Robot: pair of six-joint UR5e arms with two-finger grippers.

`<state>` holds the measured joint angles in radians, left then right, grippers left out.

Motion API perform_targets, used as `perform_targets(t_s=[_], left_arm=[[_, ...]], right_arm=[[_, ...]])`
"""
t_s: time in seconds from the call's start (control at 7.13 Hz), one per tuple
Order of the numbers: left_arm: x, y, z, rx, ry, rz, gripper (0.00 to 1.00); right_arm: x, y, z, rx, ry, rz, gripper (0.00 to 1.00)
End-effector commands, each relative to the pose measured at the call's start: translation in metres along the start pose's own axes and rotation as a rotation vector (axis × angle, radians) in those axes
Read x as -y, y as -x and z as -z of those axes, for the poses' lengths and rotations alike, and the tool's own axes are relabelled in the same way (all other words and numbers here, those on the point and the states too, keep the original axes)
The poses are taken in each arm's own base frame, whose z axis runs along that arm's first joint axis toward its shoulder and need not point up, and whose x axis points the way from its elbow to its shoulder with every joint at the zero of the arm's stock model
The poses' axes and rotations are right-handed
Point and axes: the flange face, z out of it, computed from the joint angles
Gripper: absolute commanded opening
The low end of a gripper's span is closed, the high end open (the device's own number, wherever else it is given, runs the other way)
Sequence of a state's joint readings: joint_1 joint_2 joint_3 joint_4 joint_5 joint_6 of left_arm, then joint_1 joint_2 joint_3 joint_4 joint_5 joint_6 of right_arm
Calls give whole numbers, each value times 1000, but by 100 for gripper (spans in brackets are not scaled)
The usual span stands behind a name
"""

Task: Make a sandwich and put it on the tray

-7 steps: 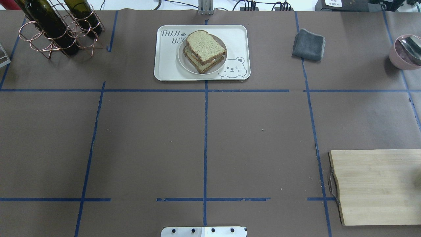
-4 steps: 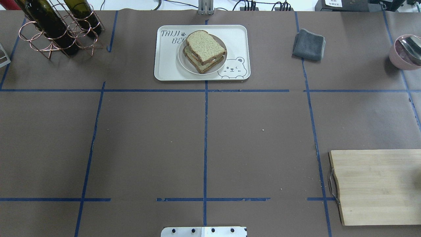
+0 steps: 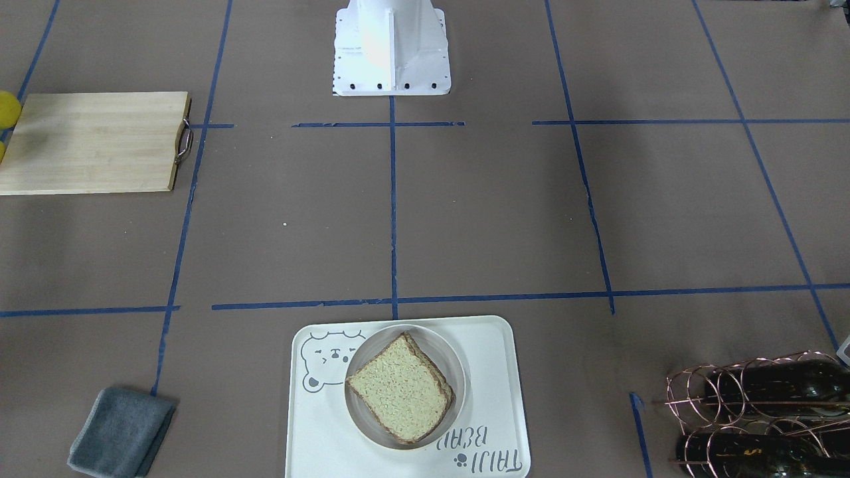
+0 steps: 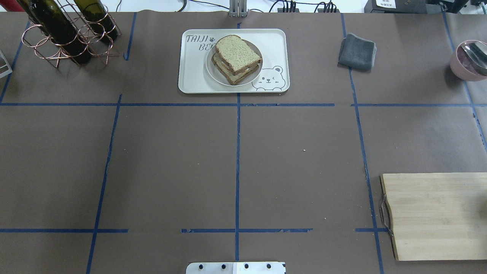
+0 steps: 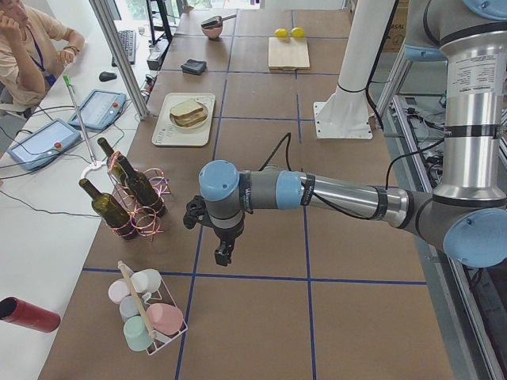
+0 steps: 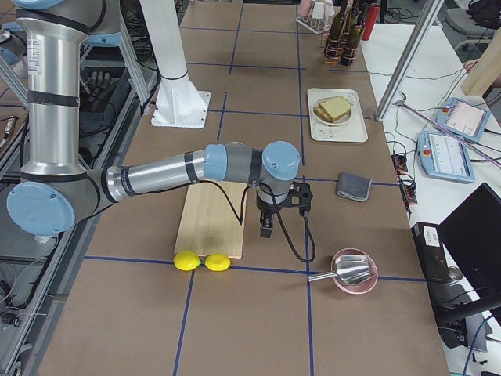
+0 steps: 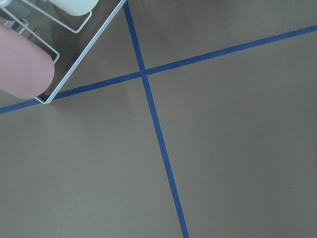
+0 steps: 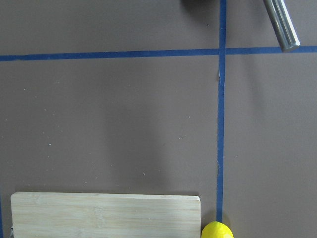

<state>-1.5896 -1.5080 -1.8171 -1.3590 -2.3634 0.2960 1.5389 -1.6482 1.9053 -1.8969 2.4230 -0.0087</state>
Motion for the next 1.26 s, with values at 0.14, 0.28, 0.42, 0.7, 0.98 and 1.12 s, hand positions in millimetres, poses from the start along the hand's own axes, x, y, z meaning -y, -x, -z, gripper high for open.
perform_targets(t_s=[0.14, 0.28, 0.42, 0.7, 0.98, 1.12], left_arm=[[3, 0, 1, -1, -3, -1, 100], [4, -1, 2, 1, -4, -4, 100], [5, -2, 3, 1, -6, -6, 100], [6, -2, 3, 1, -6, -8, 100], [6, -2, 2, 0, -6, -7, 100], [7, -2, 3, 0, -7, -8, 100]], right_arm=[[1, -5, -6, -1, 13, -7, 100], [1, -7, -8, -1, 17, -12, 100], [1, -7, -8, -2, 16, -9, 100], [1, -7, -9, -3, 18, -11, 100], [1, -7, -8, -3, 17, -10, 100], [1, -7, -9, -3, 19, -12, 100]])
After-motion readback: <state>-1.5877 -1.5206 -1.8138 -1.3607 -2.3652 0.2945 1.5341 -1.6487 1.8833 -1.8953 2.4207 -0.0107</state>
